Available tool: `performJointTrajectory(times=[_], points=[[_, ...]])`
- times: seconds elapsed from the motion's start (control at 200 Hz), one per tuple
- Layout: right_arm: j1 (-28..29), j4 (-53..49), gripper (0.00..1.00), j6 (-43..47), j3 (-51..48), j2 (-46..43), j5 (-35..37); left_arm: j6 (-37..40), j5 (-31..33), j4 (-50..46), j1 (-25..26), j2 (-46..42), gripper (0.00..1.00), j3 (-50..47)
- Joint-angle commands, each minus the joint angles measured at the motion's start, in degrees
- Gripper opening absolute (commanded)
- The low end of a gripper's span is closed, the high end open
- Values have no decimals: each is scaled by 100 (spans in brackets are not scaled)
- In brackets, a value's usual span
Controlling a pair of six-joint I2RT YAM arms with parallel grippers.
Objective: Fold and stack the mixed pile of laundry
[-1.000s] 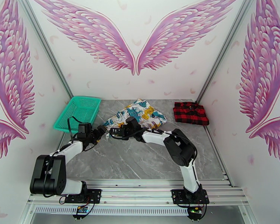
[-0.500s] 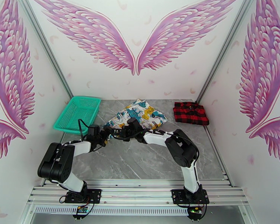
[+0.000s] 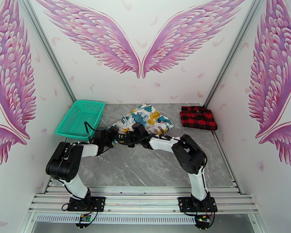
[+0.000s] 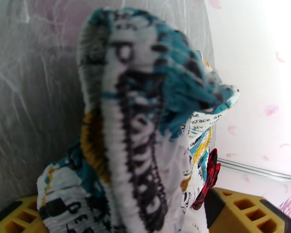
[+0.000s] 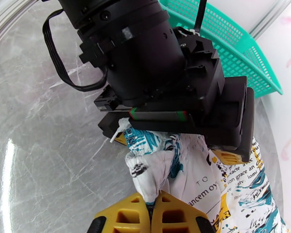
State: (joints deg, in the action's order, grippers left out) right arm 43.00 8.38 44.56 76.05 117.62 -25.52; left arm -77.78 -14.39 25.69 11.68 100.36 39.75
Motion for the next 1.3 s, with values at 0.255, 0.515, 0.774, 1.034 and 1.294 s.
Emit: performJointTrajectory(times=[0.255,0.515,0.774,1.034,1.294], points=[[-43,114,26,-759,-289,-464,97,104,103,37,97,261,19,218],[-331,-619,47,-3800,-849,-1387,155,2007,177,-2001,44,-326,0,428],[-836,-2182,43,-6818,125,-1004,131,3200,-82,-3158,19,-1193,0,294],[-789,-2813,25,-7142,1510,434,88,3934,-39,-4313,-211,-2149,0,85],[-649,-3102,15,-7242,1701,1161,642,4689,109,-5503,-368,-2986,0,82]])
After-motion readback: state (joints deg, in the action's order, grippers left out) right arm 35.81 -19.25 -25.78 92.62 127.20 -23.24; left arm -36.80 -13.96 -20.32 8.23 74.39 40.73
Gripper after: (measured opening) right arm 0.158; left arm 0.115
